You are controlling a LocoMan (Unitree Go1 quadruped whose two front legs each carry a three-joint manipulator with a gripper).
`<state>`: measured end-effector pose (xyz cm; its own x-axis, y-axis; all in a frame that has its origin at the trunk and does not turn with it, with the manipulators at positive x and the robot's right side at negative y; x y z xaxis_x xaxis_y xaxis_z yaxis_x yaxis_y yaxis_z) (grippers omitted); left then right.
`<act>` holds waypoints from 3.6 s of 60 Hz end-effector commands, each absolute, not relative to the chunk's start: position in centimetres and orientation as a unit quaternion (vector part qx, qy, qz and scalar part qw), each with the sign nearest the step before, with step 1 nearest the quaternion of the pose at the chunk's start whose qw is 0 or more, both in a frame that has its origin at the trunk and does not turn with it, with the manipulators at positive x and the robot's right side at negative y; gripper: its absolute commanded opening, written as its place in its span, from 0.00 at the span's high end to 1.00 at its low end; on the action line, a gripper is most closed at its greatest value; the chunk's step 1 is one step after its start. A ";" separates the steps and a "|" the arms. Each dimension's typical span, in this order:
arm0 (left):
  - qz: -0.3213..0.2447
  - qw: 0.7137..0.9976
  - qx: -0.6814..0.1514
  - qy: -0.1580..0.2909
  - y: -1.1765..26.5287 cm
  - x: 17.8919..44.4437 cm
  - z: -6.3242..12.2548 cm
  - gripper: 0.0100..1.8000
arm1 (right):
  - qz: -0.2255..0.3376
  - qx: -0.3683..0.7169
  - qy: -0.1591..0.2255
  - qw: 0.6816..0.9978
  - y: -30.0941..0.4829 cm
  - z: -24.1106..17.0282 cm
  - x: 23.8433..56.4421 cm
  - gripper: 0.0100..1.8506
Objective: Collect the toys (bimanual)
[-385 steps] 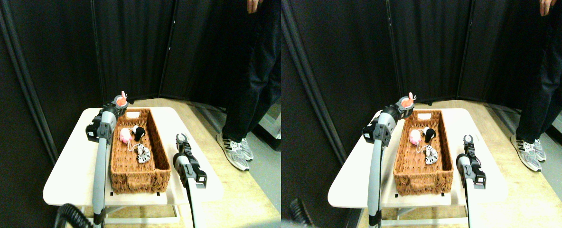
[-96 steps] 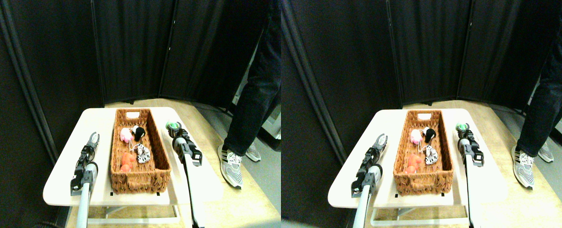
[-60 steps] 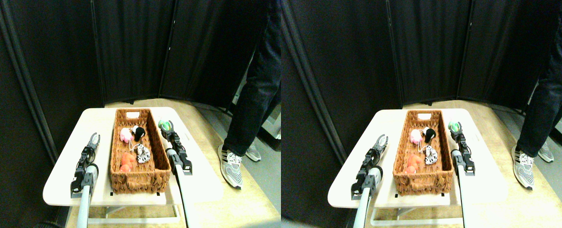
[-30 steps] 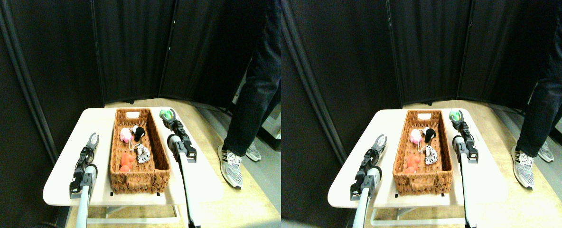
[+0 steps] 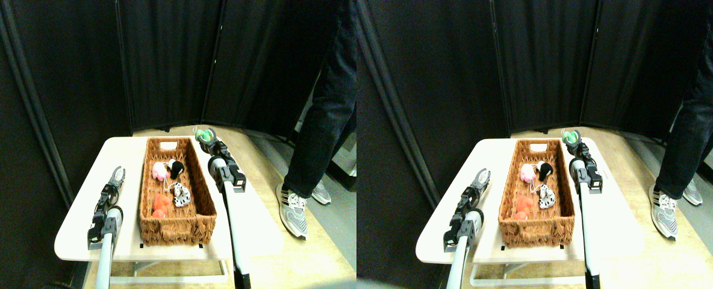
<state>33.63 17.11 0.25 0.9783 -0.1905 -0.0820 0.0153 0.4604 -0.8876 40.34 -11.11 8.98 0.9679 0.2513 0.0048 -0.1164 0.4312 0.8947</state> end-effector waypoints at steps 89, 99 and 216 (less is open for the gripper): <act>-0.066 0.852 -0.517 0.054 17.2 33.5 0.8 1.00 | 0.117 0.538 0.128 0.825 -5.9 10.1 38.0 0.53; -0.065 0.859 -0.505 0.052 17.4 33.5 0.8 1.00 | 0.107 0.556 0.061 0.822 -8.1 10.4 39.5 1.00; -0.081 0.839 -0.524 0.124 13.0 34.1 3.9 0.48 | -0.073 0.574 -0.001 0.815 -16.8 3.5 38.4 1.00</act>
